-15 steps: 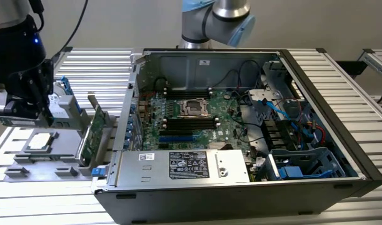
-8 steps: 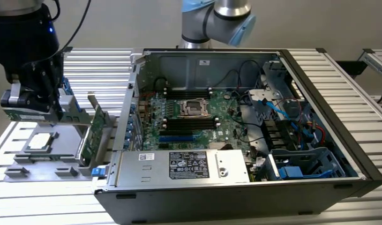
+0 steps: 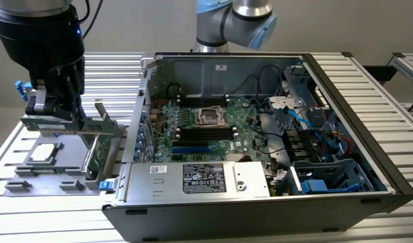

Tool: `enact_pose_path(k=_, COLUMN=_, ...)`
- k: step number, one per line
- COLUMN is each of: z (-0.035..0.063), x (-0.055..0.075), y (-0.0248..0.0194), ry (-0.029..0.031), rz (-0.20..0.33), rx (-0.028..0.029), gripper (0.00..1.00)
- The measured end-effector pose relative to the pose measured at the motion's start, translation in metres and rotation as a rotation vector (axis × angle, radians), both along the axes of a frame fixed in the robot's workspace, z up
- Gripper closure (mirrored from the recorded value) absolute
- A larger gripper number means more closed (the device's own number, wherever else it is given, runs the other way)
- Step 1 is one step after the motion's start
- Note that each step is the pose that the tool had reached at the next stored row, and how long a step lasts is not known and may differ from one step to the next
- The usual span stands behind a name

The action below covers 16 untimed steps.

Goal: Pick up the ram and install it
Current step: 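Pick up the ram and move it above insertion slot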

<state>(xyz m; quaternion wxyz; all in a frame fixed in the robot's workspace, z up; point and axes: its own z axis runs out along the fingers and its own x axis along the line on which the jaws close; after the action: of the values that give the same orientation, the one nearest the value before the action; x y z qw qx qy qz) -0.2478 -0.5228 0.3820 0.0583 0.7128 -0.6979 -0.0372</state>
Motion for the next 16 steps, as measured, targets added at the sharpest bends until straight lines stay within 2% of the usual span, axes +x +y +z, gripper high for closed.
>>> enact_pose_path(k=10, z=0.0081, x=0.030, y=0.0000, ry=0.0008, rz=0.021, rx=0.0003, gripper=0.86)
enact_pose_path(k=16, z=0.0088, x=0.056, y=0.0023, ry=0.0008, rz=0.021, rx=0.0003, gripper=0.86)
